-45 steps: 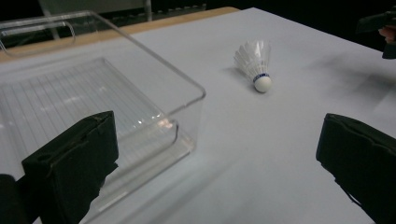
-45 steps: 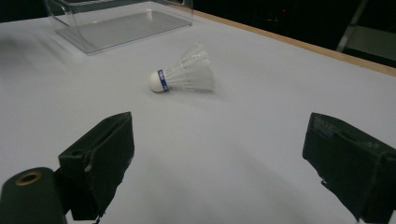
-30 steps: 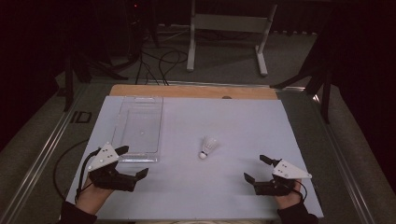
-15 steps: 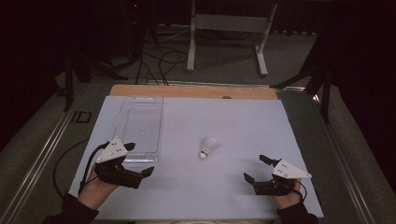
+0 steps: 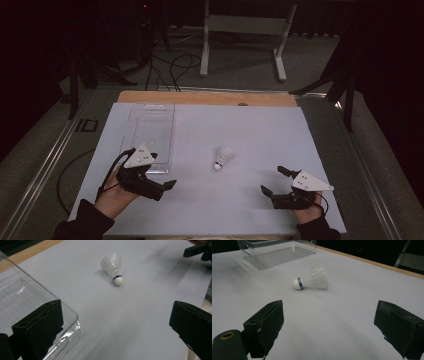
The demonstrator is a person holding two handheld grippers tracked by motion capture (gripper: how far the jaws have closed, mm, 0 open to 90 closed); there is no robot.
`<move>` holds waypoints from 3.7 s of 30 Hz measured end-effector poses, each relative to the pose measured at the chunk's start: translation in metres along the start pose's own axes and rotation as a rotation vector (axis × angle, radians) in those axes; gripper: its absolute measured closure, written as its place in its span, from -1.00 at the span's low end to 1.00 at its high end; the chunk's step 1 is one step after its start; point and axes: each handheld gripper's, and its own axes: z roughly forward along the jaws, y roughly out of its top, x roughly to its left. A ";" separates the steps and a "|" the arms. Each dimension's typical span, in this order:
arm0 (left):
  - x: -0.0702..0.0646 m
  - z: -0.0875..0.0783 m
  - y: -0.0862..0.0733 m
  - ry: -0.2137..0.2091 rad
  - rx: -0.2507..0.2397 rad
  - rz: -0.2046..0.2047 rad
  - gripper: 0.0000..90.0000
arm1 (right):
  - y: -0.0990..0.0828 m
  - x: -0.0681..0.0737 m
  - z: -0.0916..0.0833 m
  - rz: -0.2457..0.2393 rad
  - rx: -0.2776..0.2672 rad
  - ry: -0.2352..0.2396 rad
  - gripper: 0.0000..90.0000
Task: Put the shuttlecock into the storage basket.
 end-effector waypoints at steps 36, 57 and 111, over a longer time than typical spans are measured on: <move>-0.018 0.070 0.032 -0.096 0.251 0.034 -1.00 | 0.001 0.001 -0.001 0.003 -0.003 0.005 -0.79; -0.021 0.119 0.034 -0.138 0.376 -0.017 -1.00 | 0.000 0.000 0.000 0.005 0.006 0.017 -0.79; 0.004 0.199 0.065 -0.140 0.629 -0.245 -1.00 | -0.001 -0.001 0.001 0.021 0.016 0.036 -0.79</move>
